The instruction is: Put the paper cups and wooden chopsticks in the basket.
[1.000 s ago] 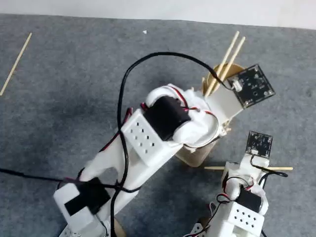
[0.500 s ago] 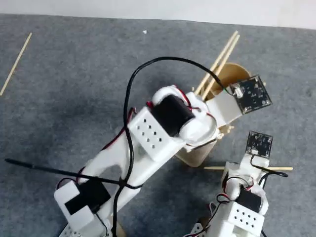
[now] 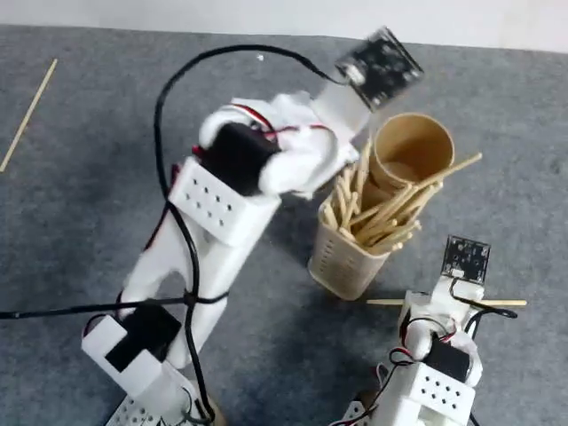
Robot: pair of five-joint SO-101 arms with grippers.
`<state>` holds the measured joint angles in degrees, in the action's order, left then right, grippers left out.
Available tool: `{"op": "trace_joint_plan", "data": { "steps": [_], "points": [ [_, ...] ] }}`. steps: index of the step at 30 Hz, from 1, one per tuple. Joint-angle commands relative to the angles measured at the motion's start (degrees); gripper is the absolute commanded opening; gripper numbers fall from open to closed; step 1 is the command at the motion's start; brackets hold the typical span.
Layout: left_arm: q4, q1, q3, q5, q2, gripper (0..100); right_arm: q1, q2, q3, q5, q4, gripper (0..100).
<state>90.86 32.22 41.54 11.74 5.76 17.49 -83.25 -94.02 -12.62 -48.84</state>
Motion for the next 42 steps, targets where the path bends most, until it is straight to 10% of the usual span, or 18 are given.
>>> {"op": "trace_joint_plan", "data": {
  "steps": [1,12,25,32,42],
  "points": [
    [-1.93,-3.74,2.07,0.44,-1.1,1,-0.57,-0.48,0.22,-0.35,1.1,28.8],
    [-2.29,-19.65,-7.34,0.18,-1.01,1,-0.57,-0.48,0.22,-0.35,1.1,28.8],
    [-31.12,-67.47,-18.68,0.44,14.55,21,-0.57,-0.48,0.22,-0.35,1.1,28.8],
    [-52.4,-72.31,-8.4,5.63,39.52,20,-0.57,-0.48,0.13,-0.35,1.01,28.8],
    [-52.92,-75.56,29.23,5.36,71.16,20,-0.57,-0.48,0.13,-0.35,0.92,28.8]
  ]
}}
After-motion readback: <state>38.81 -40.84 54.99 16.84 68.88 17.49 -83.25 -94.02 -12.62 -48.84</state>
